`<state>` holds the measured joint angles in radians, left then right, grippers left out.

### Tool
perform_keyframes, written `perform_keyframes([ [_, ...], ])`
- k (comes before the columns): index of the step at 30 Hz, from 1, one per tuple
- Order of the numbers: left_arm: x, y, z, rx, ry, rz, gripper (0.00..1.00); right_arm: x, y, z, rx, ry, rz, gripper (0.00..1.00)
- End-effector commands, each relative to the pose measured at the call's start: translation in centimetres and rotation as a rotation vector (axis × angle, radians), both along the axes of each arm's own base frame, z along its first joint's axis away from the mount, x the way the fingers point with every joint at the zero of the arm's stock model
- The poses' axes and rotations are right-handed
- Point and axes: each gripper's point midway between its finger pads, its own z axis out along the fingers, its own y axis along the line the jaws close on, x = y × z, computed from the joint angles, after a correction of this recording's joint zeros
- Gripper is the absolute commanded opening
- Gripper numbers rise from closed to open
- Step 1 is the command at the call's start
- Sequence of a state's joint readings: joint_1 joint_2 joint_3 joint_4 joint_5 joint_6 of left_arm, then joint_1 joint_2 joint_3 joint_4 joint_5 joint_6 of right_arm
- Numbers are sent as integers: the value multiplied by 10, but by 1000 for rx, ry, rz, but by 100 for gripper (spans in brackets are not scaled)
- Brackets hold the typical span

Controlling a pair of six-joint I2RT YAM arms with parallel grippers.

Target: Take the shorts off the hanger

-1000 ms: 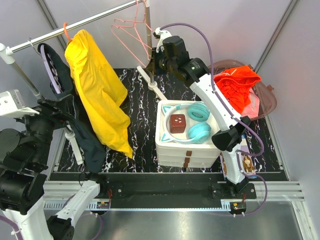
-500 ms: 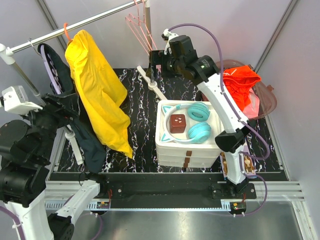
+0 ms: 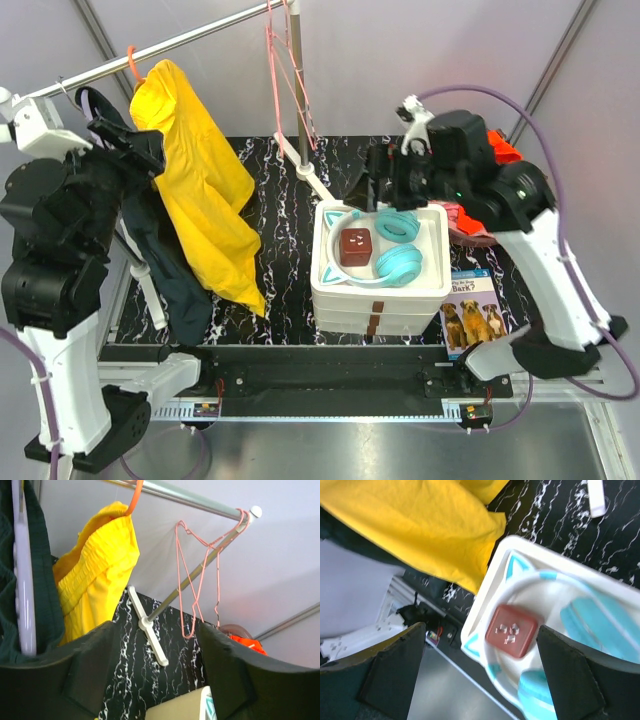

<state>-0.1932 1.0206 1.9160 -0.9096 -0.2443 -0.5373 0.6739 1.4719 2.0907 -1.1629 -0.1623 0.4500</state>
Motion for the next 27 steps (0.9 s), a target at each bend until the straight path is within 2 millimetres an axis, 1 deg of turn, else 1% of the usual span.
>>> perform_keyframes([
  [1,16,19,50,90,-138,103,60,-27,-3,16,106,-20,43,100],
  [2,27,20,57,135,-158,118,57,-33,-7,13,93,-6,52,100],
  [3,31,22,63,159,-175,126,54,-36,-9,12,86,2,52,100],
  [4,44,24,61,169,-160,147,51,-38,-12,12,81,1,52,100],
  [5,51,26,60,164,-148,161,47,-43,-16,13,78,-2,49,100],
  [6,57,25,60,167,-142,151,46,-44,-19,14,78,-5,44,100],
  [7,68,27,62,166,-136,159,46,-46,-20,18,83,-14,47,100],
  [8,74,26,60,155,-129,158,46,-48,-23,20,84,-19,42,100],
  [9,79,25,61,153,-126,149,49,-50,-24,22,85,-26,45,100],
  [10,89,27,53,153,-95,155,51,-52,-26,25,83,-32,48,100],
  [11,93,28,51,126,-90,161,53,-52,-27,26,80,-36,46,100],
  [12,98,29,46,122,-79,162,52,-52,-28,26,72,-39,50,100],
  [14,107,32,45,134,-81,166,50,-53,-31,28,49,-39,48,100],
  [15,112,33,44,146,-82,166,47,-53,-34,35,45,-65,52,100],
  [16,116,33,48,161,-99,165,45,-52,-36,33,25,-65,45,100],
  [18,121,36,48,206,-95,177,42,-49,-38,35,12,-89,39,100],
  [23,132,48,41,282,-57,224,42,-43,-34,41,14,-105,44,100],
  [24,137,51,37,290,-44,232,43,-42,-34,44,19,-115,43,100],
  [26,140,54,36,310,-37,241,44,-40,-34,44,13,-121,40,100],
  [27,145,57,33,317,-27,249,44,-40,-34,46,11,-127,40,100],
])
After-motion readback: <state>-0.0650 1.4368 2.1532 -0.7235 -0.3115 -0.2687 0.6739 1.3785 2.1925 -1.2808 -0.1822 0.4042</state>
